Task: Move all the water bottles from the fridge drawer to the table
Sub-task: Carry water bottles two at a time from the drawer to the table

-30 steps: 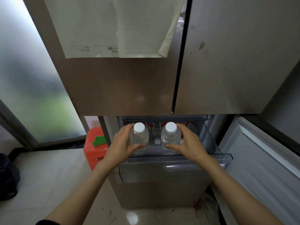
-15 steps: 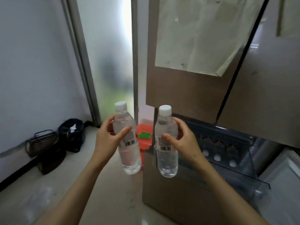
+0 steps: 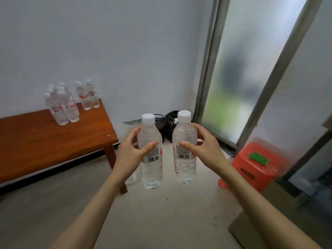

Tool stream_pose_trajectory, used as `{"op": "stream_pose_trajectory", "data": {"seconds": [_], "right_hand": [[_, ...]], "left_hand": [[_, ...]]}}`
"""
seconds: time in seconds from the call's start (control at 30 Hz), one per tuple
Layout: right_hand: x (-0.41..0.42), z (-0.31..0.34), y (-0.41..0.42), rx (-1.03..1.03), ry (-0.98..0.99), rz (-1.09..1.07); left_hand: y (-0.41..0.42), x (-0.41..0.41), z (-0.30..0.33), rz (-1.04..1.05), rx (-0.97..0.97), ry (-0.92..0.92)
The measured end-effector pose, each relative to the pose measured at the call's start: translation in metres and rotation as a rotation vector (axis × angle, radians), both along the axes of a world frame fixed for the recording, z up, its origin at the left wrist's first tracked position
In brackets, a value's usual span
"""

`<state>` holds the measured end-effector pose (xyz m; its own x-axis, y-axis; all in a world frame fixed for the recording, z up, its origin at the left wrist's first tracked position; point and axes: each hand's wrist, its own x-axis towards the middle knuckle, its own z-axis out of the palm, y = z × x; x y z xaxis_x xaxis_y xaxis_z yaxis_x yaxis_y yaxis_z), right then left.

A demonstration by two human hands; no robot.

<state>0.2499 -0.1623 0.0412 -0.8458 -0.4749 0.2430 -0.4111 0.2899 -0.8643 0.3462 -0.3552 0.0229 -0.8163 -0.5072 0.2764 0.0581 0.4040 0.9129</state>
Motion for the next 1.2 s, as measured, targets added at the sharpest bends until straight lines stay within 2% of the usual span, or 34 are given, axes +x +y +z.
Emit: {"op": "stream_pose_trajectory", "data": {"seconds": [0.23, 0.47, 0.8, 1.0, 1.2], "right_hand": [[0.003, -0.013, -0.175, 0.016, -0.049, 0.176], [-0.02, -0.017, -0.295, 0.106, -0.01, 0.333], [-0.131, -0.043, -0.441, 0.23, -0.041, 0.431], [-0.206, -0.051, -0.527, 0.377, -0.043, 0.49], [-0.26, -0.061, -0.602, 0.368, -0.124, 0.495]], "left_hand": [[-0.148, 0.045, -0.012, 0.197, -0.05, -0.091], [-0.249, 0.036, -0.021, 0.295, -0.063, -0.154], [-0.383, -0.061, -0.051, 0.373, -0.025, -0.29], [-0.455, -0.137, -0.054, 0.372, 0.0, -0.357], [-0.52, -0.2, -0.06, 0.336, 0.136, -0.366]]}}
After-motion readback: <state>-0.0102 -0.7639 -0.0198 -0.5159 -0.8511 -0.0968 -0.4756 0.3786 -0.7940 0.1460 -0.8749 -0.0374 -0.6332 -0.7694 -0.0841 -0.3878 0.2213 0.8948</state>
